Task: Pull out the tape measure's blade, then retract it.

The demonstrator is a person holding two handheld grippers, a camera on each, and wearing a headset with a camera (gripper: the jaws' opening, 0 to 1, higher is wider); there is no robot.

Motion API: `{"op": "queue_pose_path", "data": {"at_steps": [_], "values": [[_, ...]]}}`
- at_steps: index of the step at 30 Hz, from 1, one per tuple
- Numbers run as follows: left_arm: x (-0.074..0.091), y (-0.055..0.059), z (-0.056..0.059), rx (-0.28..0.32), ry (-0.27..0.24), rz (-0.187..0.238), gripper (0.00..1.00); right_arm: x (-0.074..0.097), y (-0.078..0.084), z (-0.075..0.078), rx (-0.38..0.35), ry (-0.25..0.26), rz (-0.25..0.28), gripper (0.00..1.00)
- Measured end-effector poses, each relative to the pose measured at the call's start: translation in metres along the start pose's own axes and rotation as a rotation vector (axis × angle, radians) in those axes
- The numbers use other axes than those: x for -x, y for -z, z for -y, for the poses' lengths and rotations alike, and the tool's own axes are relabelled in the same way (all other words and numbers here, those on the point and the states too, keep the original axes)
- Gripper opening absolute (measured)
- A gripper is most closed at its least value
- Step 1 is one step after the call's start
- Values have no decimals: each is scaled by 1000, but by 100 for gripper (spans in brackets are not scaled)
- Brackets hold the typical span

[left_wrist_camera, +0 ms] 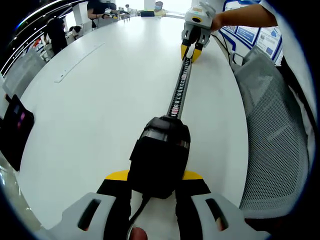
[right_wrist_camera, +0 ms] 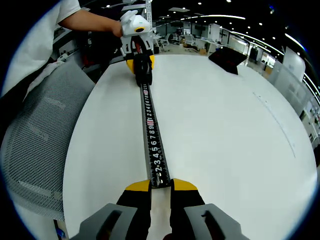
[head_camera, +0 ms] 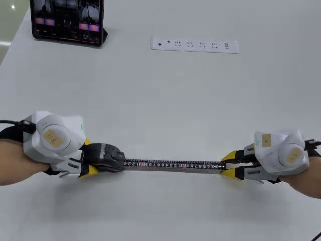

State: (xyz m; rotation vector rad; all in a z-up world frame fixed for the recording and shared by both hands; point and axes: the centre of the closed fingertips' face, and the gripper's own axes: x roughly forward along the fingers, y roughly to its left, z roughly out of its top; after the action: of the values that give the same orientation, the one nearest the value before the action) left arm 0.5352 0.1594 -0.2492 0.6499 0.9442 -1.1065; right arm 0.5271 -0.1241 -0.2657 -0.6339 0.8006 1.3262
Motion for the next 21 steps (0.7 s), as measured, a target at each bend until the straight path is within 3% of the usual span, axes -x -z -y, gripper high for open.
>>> {"op": "queue_pose_path", "data": {"at_steps": [21], "values": [[0, -1, -1, 15, -9, 9, 30, -1, 1, 1, -44, -2, -21, 12]]}}
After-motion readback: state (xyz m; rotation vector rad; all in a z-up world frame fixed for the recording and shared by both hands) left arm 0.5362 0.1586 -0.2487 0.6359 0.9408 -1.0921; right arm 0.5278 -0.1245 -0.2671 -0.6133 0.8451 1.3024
